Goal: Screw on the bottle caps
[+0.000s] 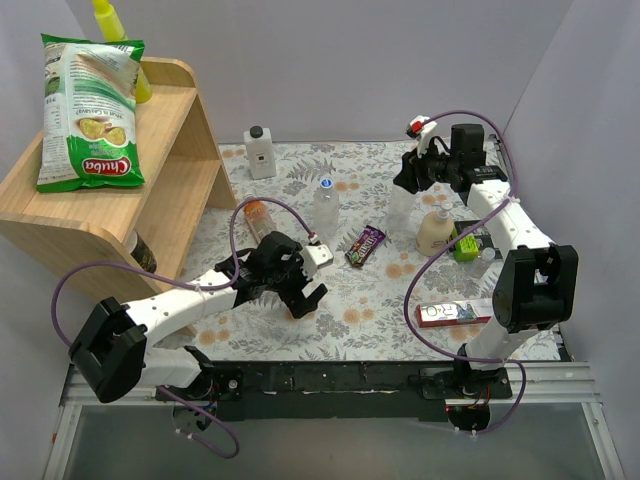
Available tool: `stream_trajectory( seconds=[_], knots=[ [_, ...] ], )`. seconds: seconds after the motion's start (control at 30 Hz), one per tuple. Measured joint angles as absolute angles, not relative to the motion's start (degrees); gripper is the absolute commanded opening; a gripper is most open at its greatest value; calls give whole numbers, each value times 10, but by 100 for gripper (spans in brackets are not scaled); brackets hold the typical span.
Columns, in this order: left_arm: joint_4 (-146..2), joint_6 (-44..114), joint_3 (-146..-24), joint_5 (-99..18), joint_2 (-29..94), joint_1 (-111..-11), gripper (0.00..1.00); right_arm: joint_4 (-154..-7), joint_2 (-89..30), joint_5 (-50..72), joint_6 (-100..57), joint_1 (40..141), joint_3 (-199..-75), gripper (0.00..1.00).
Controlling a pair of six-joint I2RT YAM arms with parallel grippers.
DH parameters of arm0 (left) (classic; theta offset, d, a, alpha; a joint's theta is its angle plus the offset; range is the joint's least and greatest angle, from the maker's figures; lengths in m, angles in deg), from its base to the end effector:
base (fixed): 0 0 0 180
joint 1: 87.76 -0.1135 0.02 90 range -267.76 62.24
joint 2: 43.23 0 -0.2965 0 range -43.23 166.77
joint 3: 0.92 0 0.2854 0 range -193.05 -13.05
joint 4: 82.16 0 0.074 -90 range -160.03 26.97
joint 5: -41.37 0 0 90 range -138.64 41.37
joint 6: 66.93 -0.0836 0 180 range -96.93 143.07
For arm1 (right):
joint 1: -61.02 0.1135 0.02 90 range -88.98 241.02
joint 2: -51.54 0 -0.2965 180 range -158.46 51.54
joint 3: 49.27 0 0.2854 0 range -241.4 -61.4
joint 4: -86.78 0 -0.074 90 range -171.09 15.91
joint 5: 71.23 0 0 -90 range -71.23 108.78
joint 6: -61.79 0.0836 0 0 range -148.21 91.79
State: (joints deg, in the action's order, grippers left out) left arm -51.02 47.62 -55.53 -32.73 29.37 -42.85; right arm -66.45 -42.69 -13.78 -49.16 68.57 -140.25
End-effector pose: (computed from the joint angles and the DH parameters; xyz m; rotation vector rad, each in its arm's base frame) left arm 0.1990 -0.2307 0.1915 0.5881 2.5156 -0.8437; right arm 0.4421 0.1040 0.3207 -0.8215 1.8615 0.4467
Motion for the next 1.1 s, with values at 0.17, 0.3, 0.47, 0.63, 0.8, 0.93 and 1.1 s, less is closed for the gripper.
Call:
stream_trajectory(
  seconds=[0.17,0.3,0.47,0.63,0.8,0.93,1.1],
  knots=[
    [-499,521,-562,-363,294,-436,98,-664,-427,-135,-489,686,-1402,63],
    [-455,575,-607,-387,294,-455,98,-664,-427,-135,-487,686,-1402,71],
    [-428,642,-646,-408,294,-511,98,-665,-427,-135,-477,686,-1403,73],
    [-418,682,-660,-446,327,-565,97,-666,-425,-135,-465,686,-1403,73],
    [-423,713,-696,-482,396,-595,96,-666,-419,-135,-462,686,-1403,73],
    [-428,731,-729,-499,431,-615,95,-666,-410,-135,-462,686,-1403,73],
    [-432,753,-741,-511,454,-635,95,-666,-403,-135,-462,686,-1403,73]
  ],
)
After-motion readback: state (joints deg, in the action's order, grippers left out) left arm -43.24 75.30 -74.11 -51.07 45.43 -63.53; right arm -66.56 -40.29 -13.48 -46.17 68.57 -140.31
